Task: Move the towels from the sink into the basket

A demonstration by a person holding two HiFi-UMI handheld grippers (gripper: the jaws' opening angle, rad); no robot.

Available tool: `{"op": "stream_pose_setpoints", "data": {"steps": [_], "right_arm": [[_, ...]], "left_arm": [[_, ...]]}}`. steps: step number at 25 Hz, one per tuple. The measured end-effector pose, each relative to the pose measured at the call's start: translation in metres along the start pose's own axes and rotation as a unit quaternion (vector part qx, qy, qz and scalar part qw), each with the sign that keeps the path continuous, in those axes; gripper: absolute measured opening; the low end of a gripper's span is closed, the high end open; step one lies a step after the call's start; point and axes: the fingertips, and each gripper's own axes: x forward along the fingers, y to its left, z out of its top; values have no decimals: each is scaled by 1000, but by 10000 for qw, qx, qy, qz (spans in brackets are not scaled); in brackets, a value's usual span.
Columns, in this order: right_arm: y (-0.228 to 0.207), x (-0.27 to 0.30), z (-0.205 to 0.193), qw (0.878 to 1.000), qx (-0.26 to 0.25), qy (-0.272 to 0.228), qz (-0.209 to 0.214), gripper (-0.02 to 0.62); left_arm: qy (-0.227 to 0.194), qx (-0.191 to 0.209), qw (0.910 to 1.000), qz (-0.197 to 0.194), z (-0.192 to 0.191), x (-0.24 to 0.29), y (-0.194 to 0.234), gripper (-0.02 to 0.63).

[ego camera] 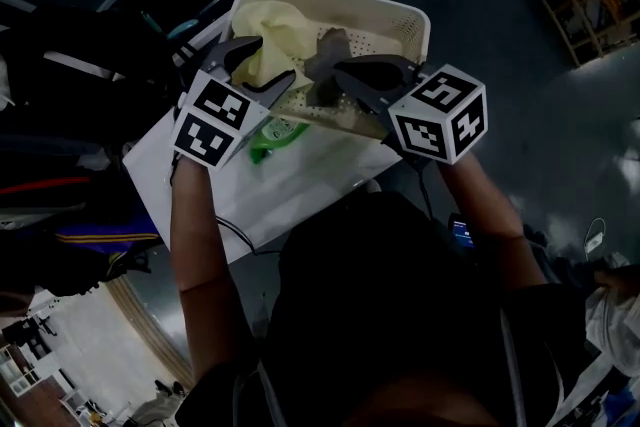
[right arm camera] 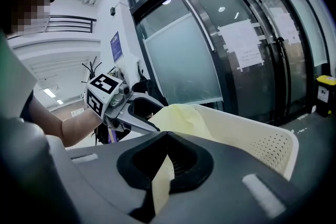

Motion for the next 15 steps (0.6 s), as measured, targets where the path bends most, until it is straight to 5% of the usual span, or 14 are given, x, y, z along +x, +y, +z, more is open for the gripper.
{"op": "stream_pose_setpoints", "data": {"steps": [7,11,15], "right_arm": [[-2,0,1,10000,32,6,0,-1],[2,2,-1,10000,14,31,33,-2],[0,2,-2,10000,22,43,14,-2]], "left_arm": [[1224,1028,9848,-680,-31,1,-12,265],[1399,1174,9780,-1011,-35,-4,-14,265],[1467,1460,9749,-819,-33,-9,-2,265]]}}
